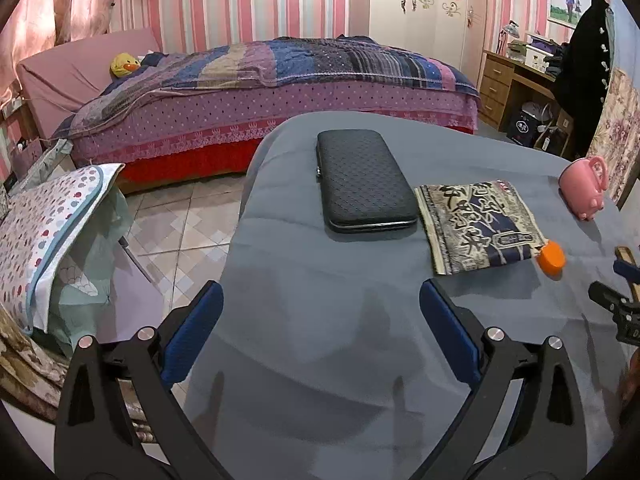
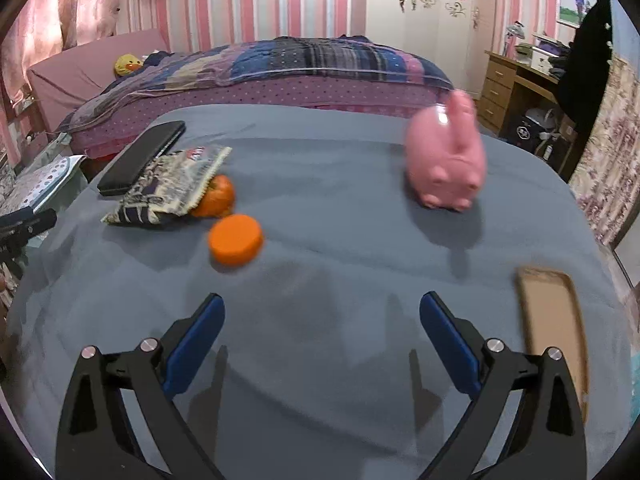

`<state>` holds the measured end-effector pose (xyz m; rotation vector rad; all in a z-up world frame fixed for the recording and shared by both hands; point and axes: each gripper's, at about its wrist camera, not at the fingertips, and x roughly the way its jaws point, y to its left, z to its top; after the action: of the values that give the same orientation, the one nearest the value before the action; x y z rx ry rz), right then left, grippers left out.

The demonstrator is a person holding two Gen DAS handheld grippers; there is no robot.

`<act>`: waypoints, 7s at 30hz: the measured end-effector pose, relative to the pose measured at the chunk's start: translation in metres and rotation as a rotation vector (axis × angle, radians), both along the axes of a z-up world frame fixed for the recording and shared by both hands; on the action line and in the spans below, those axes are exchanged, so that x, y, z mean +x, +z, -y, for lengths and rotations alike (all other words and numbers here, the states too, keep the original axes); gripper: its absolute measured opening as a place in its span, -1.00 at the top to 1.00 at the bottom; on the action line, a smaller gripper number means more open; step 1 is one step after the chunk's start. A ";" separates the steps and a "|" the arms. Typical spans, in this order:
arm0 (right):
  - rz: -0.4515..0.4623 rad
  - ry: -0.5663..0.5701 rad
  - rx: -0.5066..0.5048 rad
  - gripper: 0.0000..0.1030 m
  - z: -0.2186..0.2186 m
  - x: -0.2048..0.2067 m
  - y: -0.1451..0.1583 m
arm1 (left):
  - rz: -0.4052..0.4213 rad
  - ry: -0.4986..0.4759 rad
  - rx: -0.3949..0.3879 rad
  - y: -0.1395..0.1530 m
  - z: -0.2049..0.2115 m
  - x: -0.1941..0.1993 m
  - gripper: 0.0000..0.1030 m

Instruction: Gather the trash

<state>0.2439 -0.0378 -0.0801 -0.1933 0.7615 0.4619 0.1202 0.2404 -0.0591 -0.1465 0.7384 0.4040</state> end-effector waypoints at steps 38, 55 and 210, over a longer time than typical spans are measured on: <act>-0.018 -0.109 0.088 0.22 0.057 0.023 -0.006 | -0.083 -0.318 -0.145 -0.017 0.110 0.135 -0.89; -0.016 -0.132 0.164 0.22 0.080 0.028 -0.007 | -0.179 -0.379 0.022 -0.024 0.158 0.159 0.27; 0.290 -0.574 0.016 -0.91 0.164 -0.177 0.070 | 0.180 -0.495 -0.083 0.067 0.239 -0.080 -0.90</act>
<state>0.0665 -0.2020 -0.0097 -0.0193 0.4957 -0.1055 0.0401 0.0010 0.0082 -0.0727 0.5884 -0.1113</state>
